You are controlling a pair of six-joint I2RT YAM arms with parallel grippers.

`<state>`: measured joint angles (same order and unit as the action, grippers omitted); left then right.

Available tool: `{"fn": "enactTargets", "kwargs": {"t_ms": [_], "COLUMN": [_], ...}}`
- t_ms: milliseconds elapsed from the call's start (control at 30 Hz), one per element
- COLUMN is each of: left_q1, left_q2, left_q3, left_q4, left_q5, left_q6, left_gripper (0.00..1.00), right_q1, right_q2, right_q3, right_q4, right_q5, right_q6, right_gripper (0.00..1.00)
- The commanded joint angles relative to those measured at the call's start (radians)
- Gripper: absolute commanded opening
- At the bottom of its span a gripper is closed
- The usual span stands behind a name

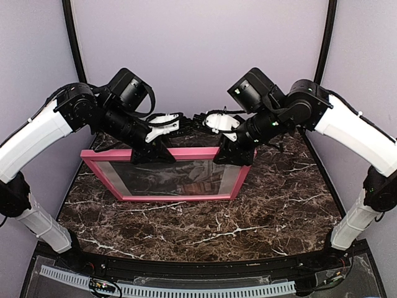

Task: Put the photo into the frame
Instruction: Turn over the photo frame.

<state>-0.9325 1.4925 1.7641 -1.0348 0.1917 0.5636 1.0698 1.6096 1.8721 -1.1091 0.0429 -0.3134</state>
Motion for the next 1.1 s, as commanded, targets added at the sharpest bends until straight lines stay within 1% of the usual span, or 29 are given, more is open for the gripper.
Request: {"fn": "enactTargets", "kwargs": {"t_ms": [0,233,267,333,367,433,467,500,533,567,600,633,667,700,733,767,800,833,967,1033,1067], "left_q1": [0.01,0.016,0.017,0.019,0.019,0.019,0.018,0.018,0.018,0.019,0.02,0.02,0.02,0.02,0.02,0.02,0.02,0.02,0.021,0.024,0.025], "left_q2": [-0.059,-0.072,-0.074,-0.079,-0.084,-0.093,-0.097,-0.108,-0.114,-0.127,-0.133,-0.152,-0.163,-0.183,-0.194,-0.219,-0.242,-0.254,-0.331,-0.372,-0.401], "left_q3": [-0.001,-0.037,-0.041,-0.056,-0.06,-0.074,-0.083,-0.089,-0.1,-0.108,-0.124,-0.132,-0.152,-0.163,-0.185,-0.195,-0.216,-0.234,-0.286,-0.316,-0.325], "left_q4": [0.112,0.14,0.142,0.157,0.169,0.187,0.195,0.211,0.218,0.236,0.245,0.266,0.278,0.303,0.315,0.339,0.36,0.37,0.433,0.476,0.505], "left_q5": [0.04,0.037,0.038,0.035,0.03,0.024,0.019,0.012,0.009,0.003,0.0,-0.007,-0.01,-0.019,-0.023,-0.033,-0.037,-0.045,-0.093,-0.142,-0.189], "left_q6": [-0.052,-0.046,-0.044,-0.043,-0.042,-0.04,-0.039,-0.039,-0.039,-0.039,-0.039,-0.039,-0.039,-0.039,-0.039,-0.037,-0.037,-0.036,-0.055,-0.076,-0.096], "left_gripper": [0.0,0.0,0.0,0.05,0.1,0.21,0.3,0.34,0.43,0.47,0.55,0.62,0.74,0.79,0.89,0.94,0.98,0.99,0.99,0.99,0.99], "right_q1": [0.003,0.003,0.003,0.003,0.003,0.003,0.003,0.003,0.002,0.004,0.003,0.003,0.002,0.002,0.0,-0.001,-0.005,-0.009,-0.052,-0.081,-0.098], "right_q2": [0.016,0.013,0.012,0.011,0.009,0.001,-0.004,-0.01,-0.017,-0.027,-0.037,-0.045,-0.055,-0.061,-0.067,-0.072,-0.075,-0.077,-0.078,-0.08,-0.08], "right_q3": [-0.006,-0.011,-0.013,-0.014,-0.016,-0.022,-0.027,-0.031,-0.036,-0.042,-0.049,-0.053,-0.057,-0.061,-0.061,-0.059,-0.056,-0.05,-0.025,-0.007,0.006], "right_q4": [0.004,-0.005,-0.005,-0.006,-0.004,0.001,0.005,0.008,0.014,0.019,0.03,0.039,0.045,0.05,0.054,0.057,0.058,0.058,0.069,0.084,0.092], "right_q5": [0.028,0.005,-0.001,-0.009,-0.011,-0.011,-0.011,-0.012,-0.013,-0.014,-0.016,-0.019,-0.022,-0.026,-0.028,-0.027,-0.026,-0.027,-0.039,-0.04,-0.068], "right_q6": [0.038,0.04,0.04,0.04,0.039,0.038,0.037,0.037,0.037,0.037,0.037,0.039,0.042,0.044,0.047,0.054,0.061,0.072,0.115,0.142,0.158], "right_gripper": [0.27,0.18,0.15,0.07,0.03,0.0,0.0,0.0,0.0,0.0,0.0,0.0,0.0,0.0,0.0,0.0,0.0,0.0,0.0,0.0,0.0]}}
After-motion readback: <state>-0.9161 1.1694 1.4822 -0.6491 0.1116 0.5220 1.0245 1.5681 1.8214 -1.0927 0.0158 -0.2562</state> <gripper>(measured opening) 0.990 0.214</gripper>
